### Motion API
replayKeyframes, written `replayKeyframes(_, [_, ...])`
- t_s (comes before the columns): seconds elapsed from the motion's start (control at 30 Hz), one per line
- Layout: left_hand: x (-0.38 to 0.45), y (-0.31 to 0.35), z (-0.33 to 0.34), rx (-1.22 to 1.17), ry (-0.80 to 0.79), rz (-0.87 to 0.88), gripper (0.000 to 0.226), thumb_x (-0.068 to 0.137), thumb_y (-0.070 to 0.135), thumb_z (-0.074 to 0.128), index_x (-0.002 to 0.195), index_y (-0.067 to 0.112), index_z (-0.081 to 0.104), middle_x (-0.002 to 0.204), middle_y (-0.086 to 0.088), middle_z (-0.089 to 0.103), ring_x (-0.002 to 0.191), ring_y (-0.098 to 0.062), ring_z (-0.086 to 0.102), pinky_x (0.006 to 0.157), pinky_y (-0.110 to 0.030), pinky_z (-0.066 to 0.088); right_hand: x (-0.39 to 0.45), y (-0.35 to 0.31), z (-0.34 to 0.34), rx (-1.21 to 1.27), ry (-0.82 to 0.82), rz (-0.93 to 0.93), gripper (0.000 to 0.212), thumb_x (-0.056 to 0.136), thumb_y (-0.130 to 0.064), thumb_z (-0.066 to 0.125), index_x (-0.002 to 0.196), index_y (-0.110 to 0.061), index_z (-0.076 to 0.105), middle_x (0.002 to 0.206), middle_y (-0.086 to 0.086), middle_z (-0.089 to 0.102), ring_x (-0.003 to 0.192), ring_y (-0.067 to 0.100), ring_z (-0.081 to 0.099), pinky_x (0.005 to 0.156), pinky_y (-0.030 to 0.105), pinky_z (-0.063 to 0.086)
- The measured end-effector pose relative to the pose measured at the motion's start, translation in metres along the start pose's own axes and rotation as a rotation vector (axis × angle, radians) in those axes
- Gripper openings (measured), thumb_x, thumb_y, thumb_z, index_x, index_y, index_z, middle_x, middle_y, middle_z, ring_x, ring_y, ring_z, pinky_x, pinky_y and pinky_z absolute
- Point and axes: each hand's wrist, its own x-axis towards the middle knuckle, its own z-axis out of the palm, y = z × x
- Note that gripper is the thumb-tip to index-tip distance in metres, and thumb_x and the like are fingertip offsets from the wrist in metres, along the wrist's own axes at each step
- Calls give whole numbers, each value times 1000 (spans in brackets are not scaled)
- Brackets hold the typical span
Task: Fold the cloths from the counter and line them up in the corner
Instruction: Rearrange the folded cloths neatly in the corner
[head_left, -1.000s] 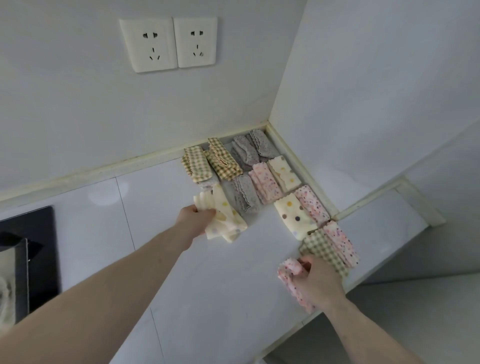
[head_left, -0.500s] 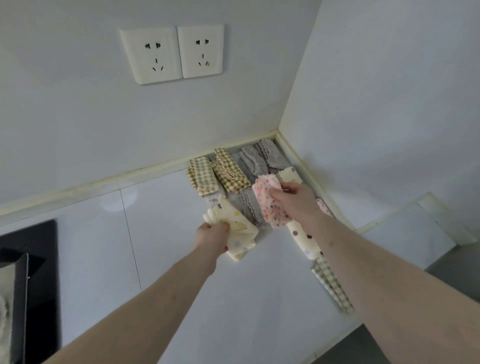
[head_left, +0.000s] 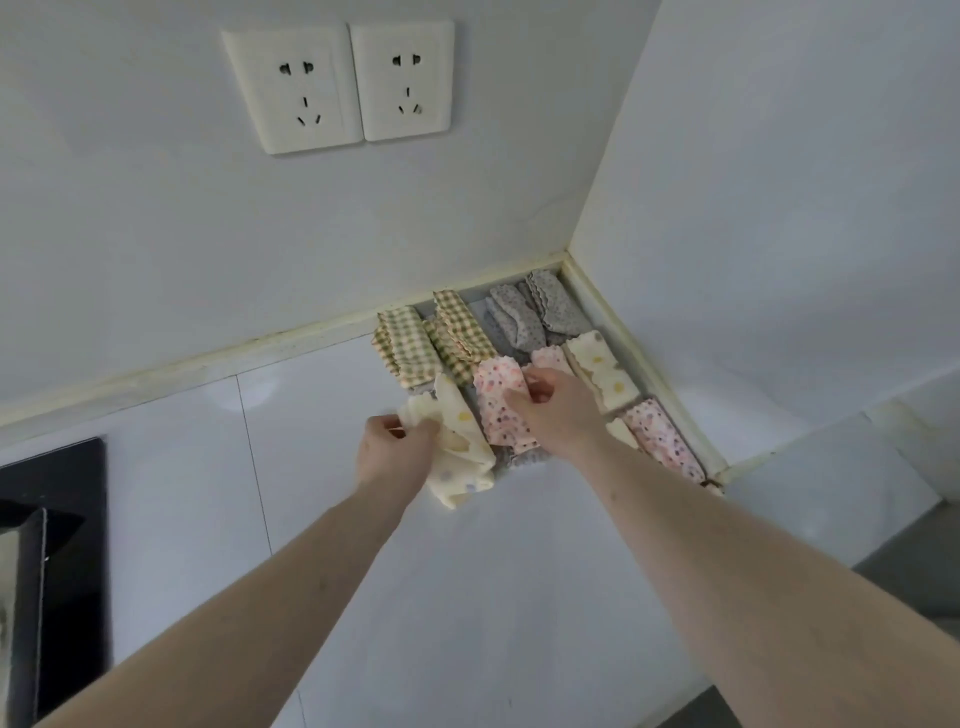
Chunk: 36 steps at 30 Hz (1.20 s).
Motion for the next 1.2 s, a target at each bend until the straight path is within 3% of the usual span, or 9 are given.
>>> replayKeyframes(0.07, [-7,-3,-4,55,145,81,51,86,38,68,130,21,47,124,0,54,117,-26,54,100,-46,49,-10,6,-13,40,141,2,39,95,-44,66,128,-22,67,110,-9,70,95,11,66,84,22,50])
replayKeyframes(0.17, [-33,-1,-2,187,250,521,49,82,24,69,127,22,50,122,5,47,118,-19,44,101,-39,41,-33,27,-38,124,365,33,18,95,-31,62,111,-28,71,97,-16,69,87,16,70,81,35,55])
replayKeyframes(0.3, [-73,10,33,280,-72,826,31,85,20,69,110,30,55,112,12,48,91,-5,51,78,-30,45,-75,68,-70,94,570,223,12,94,-18,58,97,-27,66,93,-9,68,89,18,63,78,26,44])
replayKeyframes(0.37, [-87,7,59,402,-300,794,30,89,28,68,114,35,53,118,12,49,93,-9,55,79,-33,51,-99,94,-79,63,599,308,12,92,-18,59,101,-23,67,98,-3,68,93,23,64,79,30,47])
replayKeyframes(0.5, [-96,-7,112,639,-629,584,55,92,43,64,142,43,42,145,2,31,133,-26,40,103,-38,45,-133,137,-83,-150,547,478,33,88,-22,65,120,-16,62,118,11,63,110,36,60,95,48,52])
replayKeyframes(0.6, [-98,-7,140,501,-700,286,61,85,41,67,143,47,48,154,-1,21,141,-33,31,105,-38,42,-141,153,-80,-178,387,546,55,93,-23,61,145,-12,45,137,15,55,126,39,52,107,51,45])
replayKeyframes(0.77, [-100,0,169,248,-683,39,60,87,29,66,146,34,57,159,-7,30,143,-33,39,116,-41,37,-136,156,-77,-232,302,628,62,96,-35,57,153,-18,37,145,13,48,132,37,46,109,45,39])
replayKeyframes(0.97, [-105,1,165,-7,-552,-4,33,98,16,64,130,17,70,129,0,61,107,-18,56,91,-28,45,-124,160,-93,-86,275,699,50,103,-34,47,146,-10,50,145,16,48,125,36,55,104,38,45])
replayKeyframes(1.2, [-123,13,107,-134,-432,246,18,96,17,67,94,30,80,124,7,70,71,6,67,60,-14,53,-128,144,-107,-87,178,637,15,87,-40,66,93,-27,70,105,3,74,99,27,65,87,33,52])
